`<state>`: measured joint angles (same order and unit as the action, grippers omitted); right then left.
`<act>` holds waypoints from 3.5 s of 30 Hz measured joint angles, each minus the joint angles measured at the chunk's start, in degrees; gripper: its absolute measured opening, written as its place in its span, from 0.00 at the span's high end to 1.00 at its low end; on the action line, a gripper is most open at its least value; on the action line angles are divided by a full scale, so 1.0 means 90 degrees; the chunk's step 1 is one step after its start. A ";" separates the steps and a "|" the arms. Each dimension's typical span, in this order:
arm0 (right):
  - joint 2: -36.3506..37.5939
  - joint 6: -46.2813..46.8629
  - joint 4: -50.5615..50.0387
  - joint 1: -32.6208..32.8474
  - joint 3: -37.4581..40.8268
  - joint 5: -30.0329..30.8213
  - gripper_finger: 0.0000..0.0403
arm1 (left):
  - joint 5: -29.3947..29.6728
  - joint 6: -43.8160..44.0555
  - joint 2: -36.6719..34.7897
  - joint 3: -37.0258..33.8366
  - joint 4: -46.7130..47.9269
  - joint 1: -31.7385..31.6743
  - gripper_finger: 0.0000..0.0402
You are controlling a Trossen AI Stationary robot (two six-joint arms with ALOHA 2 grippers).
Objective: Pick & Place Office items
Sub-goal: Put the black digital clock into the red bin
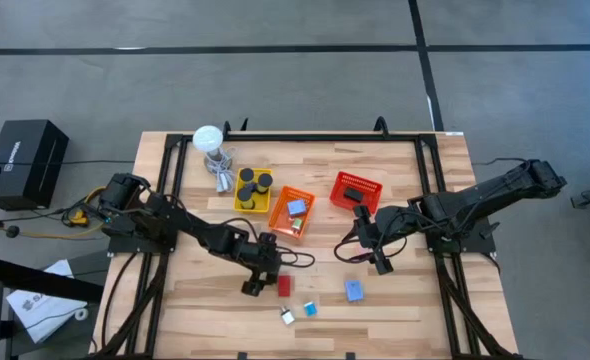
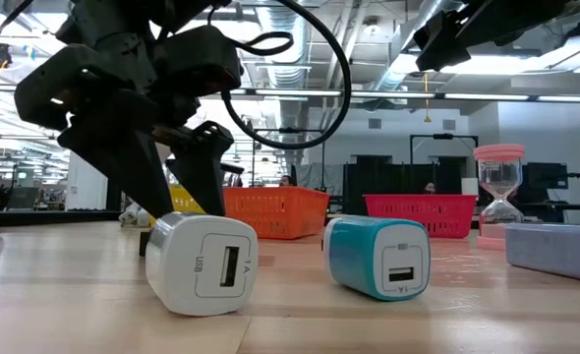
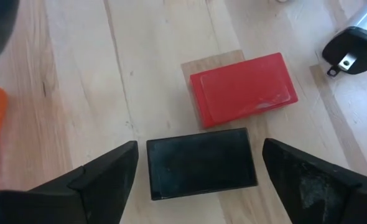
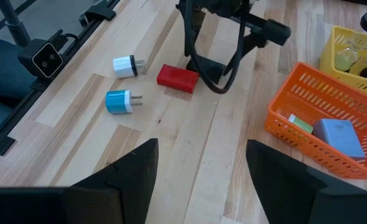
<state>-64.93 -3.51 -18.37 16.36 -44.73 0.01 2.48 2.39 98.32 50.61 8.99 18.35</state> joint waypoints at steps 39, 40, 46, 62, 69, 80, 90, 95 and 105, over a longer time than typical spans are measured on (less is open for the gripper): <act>-0.0002 -0.0101 0.0304 -0.0088 0.0002 0.0488 0.42 | 0.0131 -0.0146 0.0190 -0.0241 -0.0107 0.0238 0.25; -0.0002 -0.0164 0.0311 -0.0132 0.0002 0.0629 0.42 | 0.0129 -0.0224 0.0137 -0.0243 -0.0110 0.0238 0.24; -0.0005 -0.0918 0.0301 -0.0431 0.0002 0.1062 0.42 | 0.0126 -0.0406 -0.0342 -0.0240 -0.0168 0.0084 0.23; -0.2268 -0.3729 0.2728 0.0174 -0.0188 0.1277 0.42 | 0.0061 -0.0404 -0.1648 -0.0223 -0.0362 -0.0864 0.24; -0.3473 -0.5439 0.3048 0.0410 -0.1160 0.2840 0.42 | -0.0172 -0.0403 -0.1622 -0.0223 -0.0376 -0.0918 0.24; -0.4657 -0.7158 0.3077 0.0322 -0.2289 0.2907 0.48 | -0.0204 -0.0403 -0.1622 -0.0223 -0.0452 -0.0906 0.24; -0.4914 -0.7172 0.3140 0.0040 -0.2494 0.2840 0.60 | -0.0557 -0.0381 -0.1622 -0.0223 -0.0581 -0.0906 0.25; -0.4911 -0.7130 0.3133 -0.0002 -0.2494 0.2839 0.68 | -0.0568 -0.0384 -0.1622 -0.0223 -0.0597 -0.0906 0.24; -0.4911 -0.7079 0.3143 0.0012 -0.2494 0.2841 0.82 | -0.0557 -0.0381 -0.1622 -0.0223 -0.0600 -0.0906 0.24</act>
<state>-109.12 -67.22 9.91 16.47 -67.18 25.58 -2.53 -1.04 83.72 48.60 3.60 10.20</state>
